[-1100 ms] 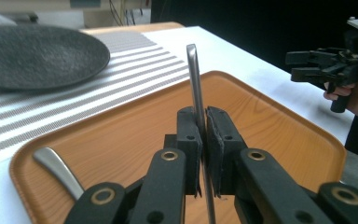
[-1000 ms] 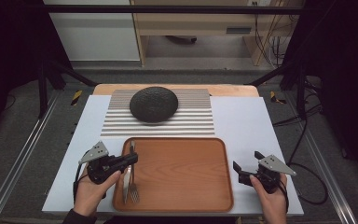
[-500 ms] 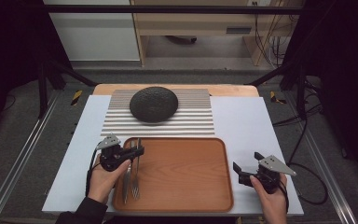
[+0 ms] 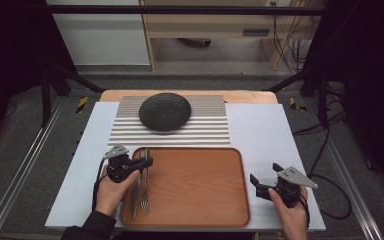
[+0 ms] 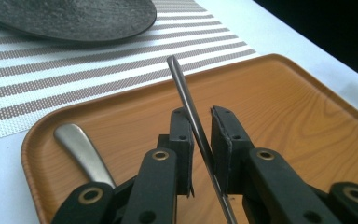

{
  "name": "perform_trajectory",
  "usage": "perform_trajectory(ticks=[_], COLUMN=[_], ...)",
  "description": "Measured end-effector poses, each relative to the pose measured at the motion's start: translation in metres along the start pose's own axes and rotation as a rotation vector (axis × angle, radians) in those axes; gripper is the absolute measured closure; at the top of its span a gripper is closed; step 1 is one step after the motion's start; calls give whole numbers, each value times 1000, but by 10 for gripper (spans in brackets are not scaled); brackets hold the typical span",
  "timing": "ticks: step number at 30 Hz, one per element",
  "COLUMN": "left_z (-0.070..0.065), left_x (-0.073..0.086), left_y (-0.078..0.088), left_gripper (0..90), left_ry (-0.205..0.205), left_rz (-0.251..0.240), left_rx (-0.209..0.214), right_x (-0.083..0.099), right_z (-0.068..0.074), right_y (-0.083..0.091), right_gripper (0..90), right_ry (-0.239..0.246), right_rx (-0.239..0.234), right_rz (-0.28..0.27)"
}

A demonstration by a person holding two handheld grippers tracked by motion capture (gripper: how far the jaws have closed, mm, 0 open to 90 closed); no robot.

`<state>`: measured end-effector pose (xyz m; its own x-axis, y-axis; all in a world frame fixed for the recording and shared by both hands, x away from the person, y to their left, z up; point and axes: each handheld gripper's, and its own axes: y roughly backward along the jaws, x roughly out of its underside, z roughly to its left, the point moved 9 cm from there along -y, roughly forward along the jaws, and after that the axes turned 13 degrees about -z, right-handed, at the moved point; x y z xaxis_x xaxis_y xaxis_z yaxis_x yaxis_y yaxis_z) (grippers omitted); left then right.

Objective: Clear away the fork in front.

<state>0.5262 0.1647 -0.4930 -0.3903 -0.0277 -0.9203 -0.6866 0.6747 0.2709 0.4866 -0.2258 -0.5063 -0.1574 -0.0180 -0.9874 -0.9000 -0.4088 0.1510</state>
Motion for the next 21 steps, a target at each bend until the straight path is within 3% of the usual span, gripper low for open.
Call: perform_trajectory(ticks=[21], left_z=[6], left_x=[-3], left_y=[3], left_gripper=[779], left_ry=[-8], left_rz=[-22], left_rx=[-54], right_x=[1], right_z=[1], right_y=[0], right_gripper=[72], right_ry=[1], right_rx=[-8], right_rz=[4])
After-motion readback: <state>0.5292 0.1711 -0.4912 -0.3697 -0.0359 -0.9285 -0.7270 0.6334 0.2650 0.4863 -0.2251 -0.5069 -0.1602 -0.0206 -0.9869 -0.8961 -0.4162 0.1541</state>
